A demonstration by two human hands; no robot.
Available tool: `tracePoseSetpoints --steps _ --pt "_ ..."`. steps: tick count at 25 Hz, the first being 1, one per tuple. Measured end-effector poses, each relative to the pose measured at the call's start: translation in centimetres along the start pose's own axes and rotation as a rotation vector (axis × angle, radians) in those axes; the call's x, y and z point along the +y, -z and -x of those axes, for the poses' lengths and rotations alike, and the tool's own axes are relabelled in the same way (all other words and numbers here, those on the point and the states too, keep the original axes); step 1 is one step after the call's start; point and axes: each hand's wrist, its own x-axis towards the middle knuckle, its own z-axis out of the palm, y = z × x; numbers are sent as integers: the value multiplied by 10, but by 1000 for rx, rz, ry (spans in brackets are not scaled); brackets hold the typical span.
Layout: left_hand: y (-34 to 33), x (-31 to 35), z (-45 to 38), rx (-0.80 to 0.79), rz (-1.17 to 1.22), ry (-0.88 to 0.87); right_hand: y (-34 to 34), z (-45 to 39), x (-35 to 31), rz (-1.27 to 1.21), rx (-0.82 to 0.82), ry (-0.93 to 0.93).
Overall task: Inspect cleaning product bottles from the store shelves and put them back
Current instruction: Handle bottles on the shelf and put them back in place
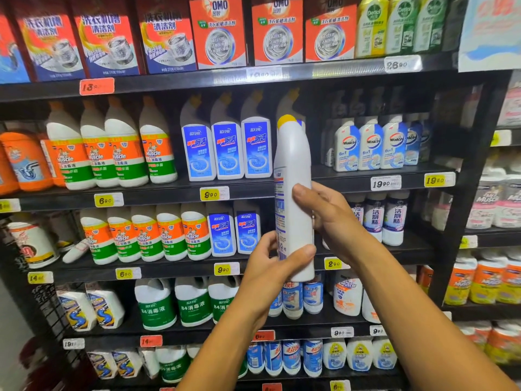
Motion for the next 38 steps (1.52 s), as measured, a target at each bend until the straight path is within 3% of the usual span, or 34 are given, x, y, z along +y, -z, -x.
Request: tracePoseSetpoints --steps 14,21,24,27,31,38 --pt "7 6 -3 -72 60 11 0 -1 -5 -10 31 -43" --pt "11 3 -3 -377 541 131 7 -1 4 -387 -43 -127" --pt "17 0 -3 -448 616 185 9 2 4 -304 -54 -98" --pt "23 4 -6 -366 598 169 10 2 1 -178 40 -40" --pt "24 13 -13 -146 186 11 9 -1 -3 -79 138 -4" --pt "25 14 -13 -62 186 -93 14 -2 -8 -109 7 -14"
